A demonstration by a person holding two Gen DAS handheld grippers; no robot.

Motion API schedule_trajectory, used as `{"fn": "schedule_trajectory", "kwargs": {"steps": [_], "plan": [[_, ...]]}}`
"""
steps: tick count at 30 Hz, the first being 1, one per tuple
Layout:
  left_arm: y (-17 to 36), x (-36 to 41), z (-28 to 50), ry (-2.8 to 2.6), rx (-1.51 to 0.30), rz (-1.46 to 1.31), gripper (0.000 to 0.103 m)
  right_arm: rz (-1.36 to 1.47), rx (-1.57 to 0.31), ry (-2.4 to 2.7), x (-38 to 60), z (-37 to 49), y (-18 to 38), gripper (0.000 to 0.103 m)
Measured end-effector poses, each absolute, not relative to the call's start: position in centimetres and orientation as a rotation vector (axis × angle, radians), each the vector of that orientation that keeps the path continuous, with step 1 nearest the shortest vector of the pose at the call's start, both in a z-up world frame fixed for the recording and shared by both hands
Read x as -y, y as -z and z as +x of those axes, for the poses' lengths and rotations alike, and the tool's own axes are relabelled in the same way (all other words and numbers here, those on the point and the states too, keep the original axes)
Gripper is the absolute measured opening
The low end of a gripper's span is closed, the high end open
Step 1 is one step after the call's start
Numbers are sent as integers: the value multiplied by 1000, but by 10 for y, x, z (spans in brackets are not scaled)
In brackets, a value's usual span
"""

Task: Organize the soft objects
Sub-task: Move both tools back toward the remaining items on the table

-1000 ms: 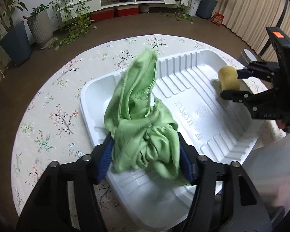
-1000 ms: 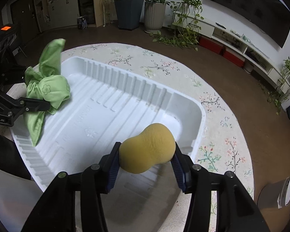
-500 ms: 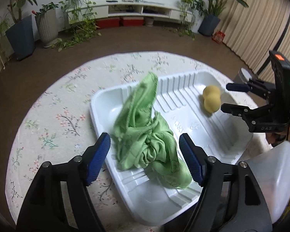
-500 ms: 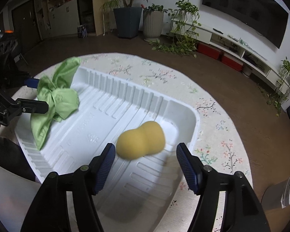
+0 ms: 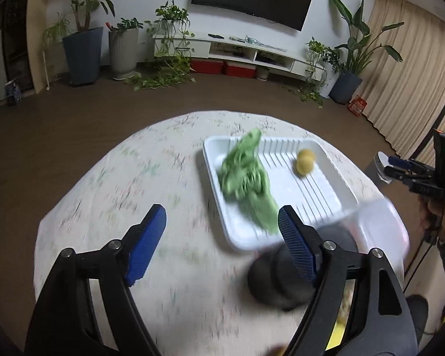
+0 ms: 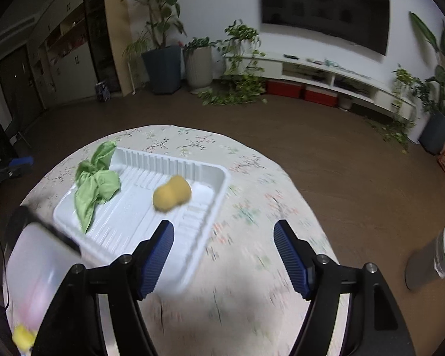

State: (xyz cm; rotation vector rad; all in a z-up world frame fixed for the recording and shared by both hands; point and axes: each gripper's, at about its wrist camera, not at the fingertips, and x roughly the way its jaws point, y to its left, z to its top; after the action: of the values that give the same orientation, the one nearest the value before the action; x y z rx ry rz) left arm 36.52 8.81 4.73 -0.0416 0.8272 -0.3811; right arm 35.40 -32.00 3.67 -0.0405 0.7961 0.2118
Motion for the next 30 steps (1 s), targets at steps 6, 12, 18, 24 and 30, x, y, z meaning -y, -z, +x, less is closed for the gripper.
{"fn": "schedule_trajectory", "kwargs": {"steps": [6, 12, 18, 24, 30], "plan": [[-43, -95, 292, 372, -835, -77, 77, -28, -798, -195, 329, 285, -41, 73], [-34, -98, 223, 371, -824, -80, 77, -8, -807, -205, 322, 208, -37, 74], [-25, -98, 169, 370, -833, -134, 77, 46, -824, -230, 305, 142, -26, 74], [-16, -106, 123, 344, -835, -158, 77, 67, -839, -244, 286, 98, -12, 74], [-9, -100, 85, 362, -840, -163, 77, 115, -858, -267, 269, 60, 2, 74]]}}
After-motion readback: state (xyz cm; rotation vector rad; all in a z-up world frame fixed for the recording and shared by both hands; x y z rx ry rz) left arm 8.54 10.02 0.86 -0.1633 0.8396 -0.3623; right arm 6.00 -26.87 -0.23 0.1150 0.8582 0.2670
